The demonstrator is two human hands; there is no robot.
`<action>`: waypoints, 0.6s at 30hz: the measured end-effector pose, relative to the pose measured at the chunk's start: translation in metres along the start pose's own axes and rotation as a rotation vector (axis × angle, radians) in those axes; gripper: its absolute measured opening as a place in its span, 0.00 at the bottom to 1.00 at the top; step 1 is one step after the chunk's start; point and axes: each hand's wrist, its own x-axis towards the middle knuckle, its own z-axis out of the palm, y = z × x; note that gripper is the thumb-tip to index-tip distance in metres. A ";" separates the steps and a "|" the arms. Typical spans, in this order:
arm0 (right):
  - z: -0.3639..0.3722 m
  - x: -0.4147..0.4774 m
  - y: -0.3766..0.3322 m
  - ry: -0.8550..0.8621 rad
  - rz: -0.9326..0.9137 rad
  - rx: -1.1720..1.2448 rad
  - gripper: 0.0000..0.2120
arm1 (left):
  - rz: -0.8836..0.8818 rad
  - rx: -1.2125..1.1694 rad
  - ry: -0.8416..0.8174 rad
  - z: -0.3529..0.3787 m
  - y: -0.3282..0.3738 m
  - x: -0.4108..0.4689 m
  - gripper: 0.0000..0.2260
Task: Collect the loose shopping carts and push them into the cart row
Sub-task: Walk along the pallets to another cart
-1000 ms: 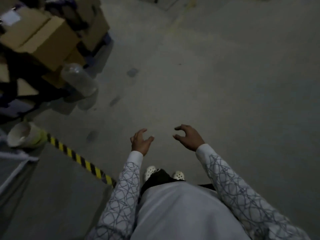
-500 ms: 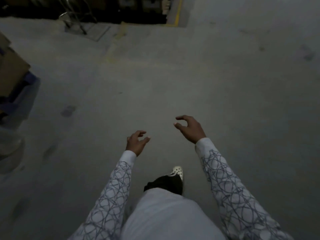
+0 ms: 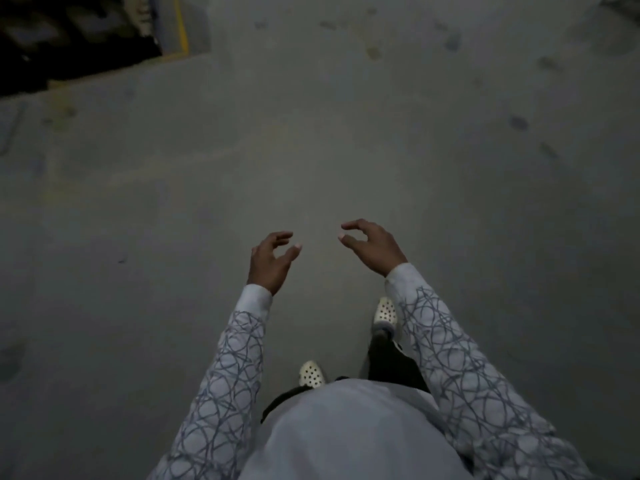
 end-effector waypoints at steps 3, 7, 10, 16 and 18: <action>-0.035 0.053 0.012 -0.012 0.008 0.028 0.16 | -0.011 -0.006 0.005 0.033 0.017 0.048 0.12; -0.093 0.130 0.021 -0.013 -0.080 -0.056 0.17 | -0.038 -0.061 0.047 0.085 0.052 0.125 0.10; -0.146 0.185 0.015 -0.009 -0.130 -0.096 0.17 | -0.029 -0.097 0.060 0.124 0.093 0.172 0.10; -0.230 0.292 0.000 -0.007 -0.190 -0.091 0.16 | -0.016 -0.129 0.092 0.178 0.152 0.258 0.10; -0.253 0.332 -0.008 -0.015 -0.210 -0.098 0.16 | -0.020 -0.130 0.101 0.186 0.167 0.290 0.10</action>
